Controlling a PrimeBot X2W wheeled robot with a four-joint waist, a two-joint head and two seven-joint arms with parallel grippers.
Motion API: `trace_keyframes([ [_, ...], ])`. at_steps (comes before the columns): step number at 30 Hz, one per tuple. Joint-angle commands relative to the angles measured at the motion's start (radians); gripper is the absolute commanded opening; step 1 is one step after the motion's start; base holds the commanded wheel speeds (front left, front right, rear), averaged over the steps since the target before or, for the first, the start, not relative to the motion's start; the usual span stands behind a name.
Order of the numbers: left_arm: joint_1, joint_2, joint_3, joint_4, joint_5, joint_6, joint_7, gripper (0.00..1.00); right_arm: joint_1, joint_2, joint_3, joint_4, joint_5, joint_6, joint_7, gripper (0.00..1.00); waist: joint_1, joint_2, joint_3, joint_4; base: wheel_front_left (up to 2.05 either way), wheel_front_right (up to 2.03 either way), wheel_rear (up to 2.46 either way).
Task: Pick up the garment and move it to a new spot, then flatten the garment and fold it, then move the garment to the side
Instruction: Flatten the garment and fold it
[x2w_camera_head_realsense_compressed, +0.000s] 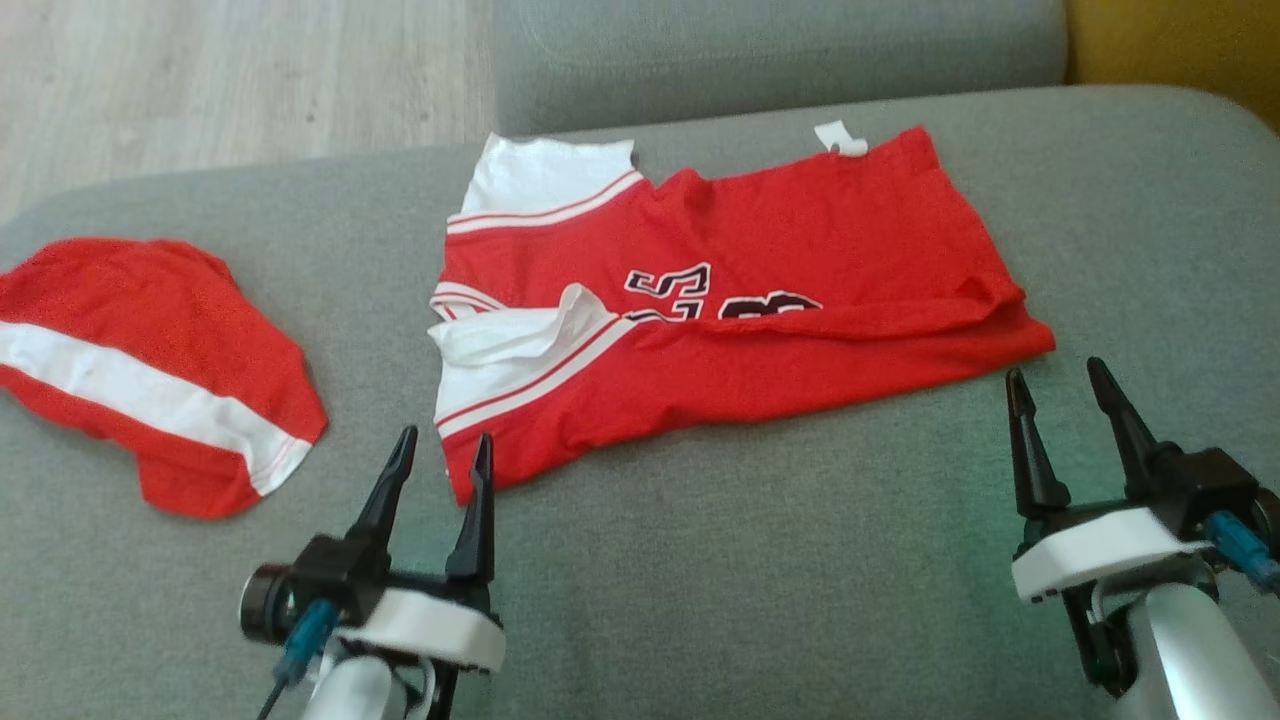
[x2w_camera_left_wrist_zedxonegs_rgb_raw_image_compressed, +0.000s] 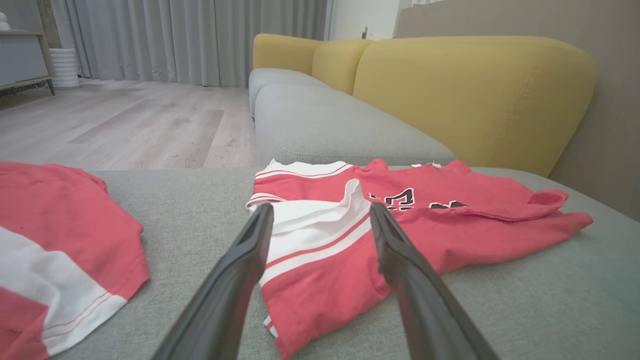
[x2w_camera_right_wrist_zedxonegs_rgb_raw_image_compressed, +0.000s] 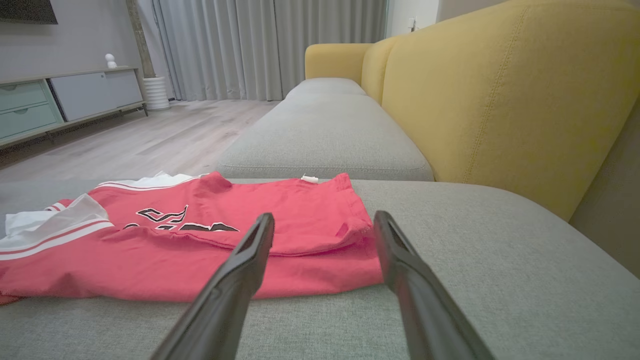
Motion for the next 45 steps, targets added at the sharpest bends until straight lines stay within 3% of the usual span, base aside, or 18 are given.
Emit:
trace_keyframes([
  [1,-0.071,-0.005,0.037,-0.011,0.01,-0.004,-0.005,1.0,-0.044,-0.007,0.018,-0.035,-0.005,-0.001,-0.01,1.0,0.0001,-0.0001,0.02,-0.001,0.0,0.0,0.0],
  [7,-0.159,-0.011,0.026,0.215,0.011,0.01,0.038,1.0,-0.086,-0.021,0.024,-0.05,-0.004,-0.001,-0.004,1.0,0.0001,-0.0001,0.064,-0.019,0.0,0.0,0.0],
  [13,-0.226,-0.008,0.019,0.355,0.019,0.034,0.093,1.0,-0.107,-0.022,0.032,-0.061,-0.002,-0.001,-0.003,1.0,0.0001,-0.0001,0.089,-0.044,0.0,0.0,0.0],
  [25,-0.297,-0.006,-0.018,0.494,0.002,-0.019,0.209,1.0,-0.151,-0.036,0.017,-0.071,-0.01,-0.001,0.0,1.0,0.0001,-0.0001,0.11,-0.089,0.0,0.0,0.0],
  [26,-0.301,-0.006,-0.023,0.5,0.0,-0.024,0.217,0.22,-0.153,-0.038,0.016,-0.07,-0.01,-0.001,0.0,1.0,0.0001,-0.0001,0.111,-0.089,0.0,0.0,0.0],
  [27,-0.304,-0.007,-0.027,0.504,-0.002,-0.029,0.221,0.0,-0.155,-0.038,0.014,-0.069,-0.011,-0.001,0.001,1.0,0.0001,-0.0001,0.111,-0.089,0.0,0.0,0.0],
  [35,-0.321,-0.01,-0.028,0.465,-0.007,-0.016,0.085,0.0,-0.156,-0.06,-0.003,-0.037,-0.02,-0.001,0.03,1.0,0.0001,-0.0001,0.089,-0.046,0.0,0.0,0.0],
  [45,-0.312,0.015,-0.049,0.275,0.032,-0.032,-0.003,0.0,-0.236,-0.098,-0.03,0.146,-0.022,-0.001,0.205,1.0,0.0001,-0.0001,0.078,0.027,0.0,0.0,0.0],
])
